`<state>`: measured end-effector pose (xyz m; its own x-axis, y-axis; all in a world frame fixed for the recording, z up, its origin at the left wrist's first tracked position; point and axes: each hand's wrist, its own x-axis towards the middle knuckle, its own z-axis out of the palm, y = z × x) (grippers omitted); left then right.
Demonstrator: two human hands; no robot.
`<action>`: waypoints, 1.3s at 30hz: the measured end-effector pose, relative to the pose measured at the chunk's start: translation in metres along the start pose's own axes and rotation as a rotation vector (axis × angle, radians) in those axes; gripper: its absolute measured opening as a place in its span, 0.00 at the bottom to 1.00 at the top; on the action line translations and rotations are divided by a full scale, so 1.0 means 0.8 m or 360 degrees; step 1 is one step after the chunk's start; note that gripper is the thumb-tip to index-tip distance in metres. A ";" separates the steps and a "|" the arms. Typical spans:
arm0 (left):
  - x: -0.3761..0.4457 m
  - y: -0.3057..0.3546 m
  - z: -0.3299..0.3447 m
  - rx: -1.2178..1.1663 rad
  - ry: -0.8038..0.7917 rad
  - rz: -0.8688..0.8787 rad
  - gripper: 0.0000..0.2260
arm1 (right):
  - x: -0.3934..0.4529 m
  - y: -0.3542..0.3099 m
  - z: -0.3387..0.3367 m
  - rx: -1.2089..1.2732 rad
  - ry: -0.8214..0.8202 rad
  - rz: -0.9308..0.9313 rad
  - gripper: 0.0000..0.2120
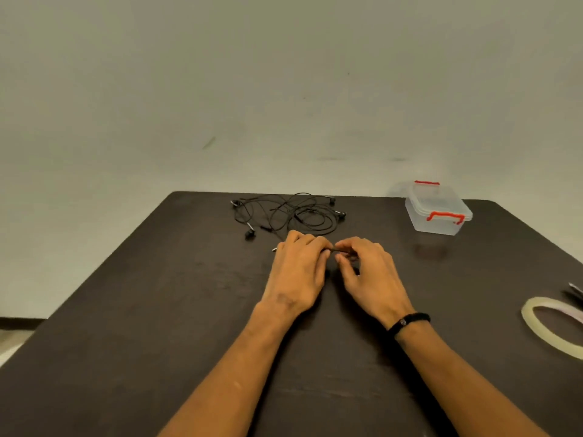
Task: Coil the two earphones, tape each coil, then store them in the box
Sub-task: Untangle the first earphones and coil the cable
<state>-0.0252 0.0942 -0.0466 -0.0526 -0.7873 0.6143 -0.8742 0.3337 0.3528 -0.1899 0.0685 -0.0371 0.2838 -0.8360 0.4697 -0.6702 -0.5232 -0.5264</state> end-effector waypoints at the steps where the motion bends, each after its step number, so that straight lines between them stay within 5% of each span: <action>1: -0.002 0.000 0.001 -0.0021 0.0036 -0.0020 0.07 | -0.001 0.002 0.000 -0.0042 0.0025 0.0012 0.09; 7: -0.002 0.006 -0.006 -0.0100 0.0139 -0.0070 0.05 | 0.003 -0.002 -0.002 -0.0076 0.0378 0.0126 0.10; 14: -0.003 0.014 -0.006 0.0036 0.0023 0.0001 0.10 | 0.007 -0.002 -0.003 0.0344 0.0257 0.0140 0.11; 21: 0.001 0.024 -0.008 0.0017 0.0066 -0.0005 0.08 | -0.002 -0.016 0.004 0.0176 0.0198 -0.0219 0.10; 28: 0.000 0.026 -0.016 -0.0167 0.0340 -0.0153 0.10 | 0.000 -0.034 0.014 0.0670 0.0059 -0.0254 0.13; 39: -0.013 0.004 -0.058 -0.0224 0.0853 -0.0545 0.12 | 0.002 -0.028 0.021 0.0254 0.0010 -0.0243 0.09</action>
<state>-0.0048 0.1277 -0.0195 0.4979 -0.5056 0.7046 -0.7251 0.2030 0.6581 -0.1628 0.0758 -0.0363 0.3691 -0.7440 0.5570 -0.5026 -0.6639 -0.5538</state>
